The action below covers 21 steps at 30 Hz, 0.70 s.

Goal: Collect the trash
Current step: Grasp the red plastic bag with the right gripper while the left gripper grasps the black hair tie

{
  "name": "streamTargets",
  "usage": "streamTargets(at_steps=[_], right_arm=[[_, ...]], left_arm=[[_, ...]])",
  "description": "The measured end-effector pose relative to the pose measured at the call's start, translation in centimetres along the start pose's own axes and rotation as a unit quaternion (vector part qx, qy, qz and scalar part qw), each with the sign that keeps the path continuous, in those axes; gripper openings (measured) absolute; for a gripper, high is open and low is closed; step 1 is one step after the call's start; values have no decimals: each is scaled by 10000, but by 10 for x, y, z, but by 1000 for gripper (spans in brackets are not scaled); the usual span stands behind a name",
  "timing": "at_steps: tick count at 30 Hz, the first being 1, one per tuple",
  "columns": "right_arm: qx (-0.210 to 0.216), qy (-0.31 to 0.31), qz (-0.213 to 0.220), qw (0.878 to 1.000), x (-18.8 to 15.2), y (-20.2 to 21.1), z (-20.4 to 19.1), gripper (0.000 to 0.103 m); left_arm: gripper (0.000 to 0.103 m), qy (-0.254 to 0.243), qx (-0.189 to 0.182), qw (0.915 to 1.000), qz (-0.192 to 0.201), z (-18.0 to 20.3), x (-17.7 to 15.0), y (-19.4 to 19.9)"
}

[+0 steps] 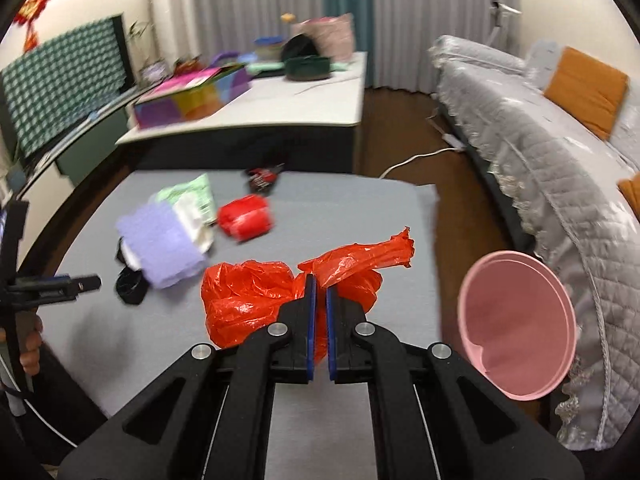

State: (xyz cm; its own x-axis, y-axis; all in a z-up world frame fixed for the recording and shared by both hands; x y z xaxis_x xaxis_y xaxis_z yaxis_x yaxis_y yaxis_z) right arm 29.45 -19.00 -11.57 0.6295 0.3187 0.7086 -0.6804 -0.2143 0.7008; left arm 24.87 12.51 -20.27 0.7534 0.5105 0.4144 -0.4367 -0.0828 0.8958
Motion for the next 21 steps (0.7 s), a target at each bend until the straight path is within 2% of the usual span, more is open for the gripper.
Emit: streamTargets(at_steps=[6,7,8,9,11,12,13,14,18,21], right_arm=[[-31,-387,-146,9991,-14,-13,32,5],[-46,-394,-141,9991,-13,-13,33,5],[-61,-396,-136,9991,-13,-14,36,5],[-52,-403,-136,9991,-14,-13,36,5],[19,-416,-128,9991,-15,-13,35,5],[17,-399,-114,9991,-17,-11,34,5],[4,-378,-101,9992,-17,-10,34,5],[-10,-366,-94,9993,-17,-9,34,5],[-58,-361,-92,9993,-16,-8,35,5],[-55,-361,-56,9993,-15,-5,34,5]], left_arm=[[86,-57,191,9995,-248,21,1,-39],[82,-18,262,9992,-316,19,0,-45],[72,44,317,9987,-394,18,-2,-50],[66,131,326,9981,-512,16,-4,-55],[39,271,172,9967,-746,17,-9,-62],[37,308,155,9969,-701,16,-8,-62],[20,308,111,9973,-658,17,-7,-60],[11,292,32,9971,-697,17,-7,-59],[10,386,29,9970,-669,7,-10,-44],[9,303,-23,9982,-509,2,-11,-17]])
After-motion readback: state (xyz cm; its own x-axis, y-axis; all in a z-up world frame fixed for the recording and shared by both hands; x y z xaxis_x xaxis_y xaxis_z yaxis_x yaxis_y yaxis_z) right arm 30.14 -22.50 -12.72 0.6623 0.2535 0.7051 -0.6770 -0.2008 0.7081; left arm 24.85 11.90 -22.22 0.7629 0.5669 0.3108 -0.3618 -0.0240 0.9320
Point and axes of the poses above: each gripper's, at about its wrist camera, not at the fingertips, and y roughly against the way its jaws point, z to its right, x to its top, the point moved 10 cm from there along -y, roughly the way its jaws point, and after that the axes turned 11 degrees about y, right-handed, at the moved point
